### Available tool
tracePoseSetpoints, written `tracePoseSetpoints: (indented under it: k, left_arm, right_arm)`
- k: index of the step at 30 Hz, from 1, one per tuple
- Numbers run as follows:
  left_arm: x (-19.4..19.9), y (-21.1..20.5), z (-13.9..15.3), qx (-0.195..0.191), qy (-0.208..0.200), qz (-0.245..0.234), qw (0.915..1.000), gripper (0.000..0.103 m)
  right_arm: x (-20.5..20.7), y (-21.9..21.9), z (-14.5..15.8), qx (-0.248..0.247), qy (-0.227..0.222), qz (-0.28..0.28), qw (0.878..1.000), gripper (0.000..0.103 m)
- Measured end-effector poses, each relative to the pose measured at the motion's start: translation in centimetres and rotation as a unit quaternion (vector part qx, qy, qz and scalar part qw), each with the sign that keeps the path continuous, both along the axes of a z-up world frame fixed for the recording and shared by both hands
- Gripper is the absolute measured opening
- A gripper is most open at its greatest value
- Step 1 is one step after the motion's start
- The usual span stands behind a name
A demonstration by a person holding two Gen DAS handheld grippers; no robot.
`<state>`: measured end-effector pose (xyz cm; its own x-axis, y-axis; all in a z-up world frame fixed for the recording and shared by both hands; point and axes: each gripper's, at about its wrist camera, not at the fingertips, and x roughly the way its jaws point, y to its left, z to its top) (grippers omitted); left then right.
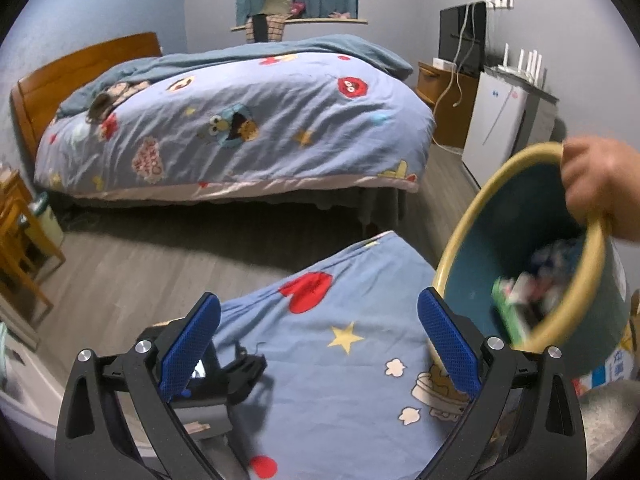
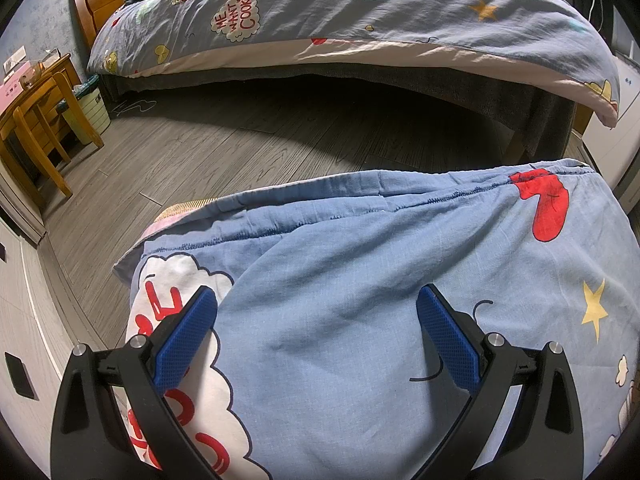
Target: Collect trash
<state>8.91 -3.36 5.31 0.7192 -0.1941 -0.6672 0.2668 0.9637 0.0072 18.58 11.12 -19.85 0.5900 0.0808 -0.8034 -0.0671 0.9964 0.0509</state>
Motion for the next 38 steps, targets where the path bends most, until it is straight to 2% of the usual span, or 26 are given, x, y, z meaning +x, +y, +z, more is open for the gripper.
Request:
tracePoseSetpoints:
  k: [2,3,5,9,14,23,27,30,34,38]
  left_arm:
    - [-0.3,1.1,0.0,0.000,-0.013,0.024,0.9996,0.098]
    - [-0.4,1.7,-0.1,-0.005,-0.006,0.038,0.9992,0.098]
    - [-0.5,2.6,-0.6,-0.032,0.017,0.050,0.9981,0.098]
    - [-0.2,3.5,-2.3,-0.023,0.056,0.073,0.9955,0.098]
    - [0.2,4.8,-3.7,-0.043,0.101,0.099,0.9891,0.098]
    - [-0.3,4.7,-3.4,-0.028,0.091,0.107,0.9898,0.098]
    - [-0.5,5.2,-3.2,-0.044,0.082,0.110,0.9895,0.098]
    - [-0.4,5.1,-3.1,-0.032,0.075,0.112,0.9903,0.098]
    - [-0.1,4.9,-3.5,-0.024,0.091,0.112,0.9892,0.098]
    - [-0.1,5.0,-3.5,-0.024,0.089,0.112,0.9893,0.098]
  right_arm:
    - [0.0,0.0,0.0,0.000,0.000,0.000,1.000,0.099]
    - [0.0,0.0,0.0,0.000,0.000,0.000,1.000,0.099]
    - [0.0,-0.1,0.0,0.000,0.000,0.000,1.000,0.099]
    - [0.0,0.0,0.0,0.000,0.000,0.000,1.000,0.099]
    - [0.0,-0.2,0.0,0.000,0.000,0.000,1.000,0.098]
    - [0.0,-0.1,0.0,0.000,0.000,0.000,1.000,0.099]
    - [0.1,0.0,0.0,0.000,0.000,0.000,1.000,0.099]
    - [0.1,0.0,0.0,0.000,0.000,0.000,1.000,0.099]
    - [0.1,-0.1,0.0,0.000,0.000,0.000,1.000,0.099]
    - [0.1,0.0,0.0,0.000,0.000,0.000,1.000,0.099]
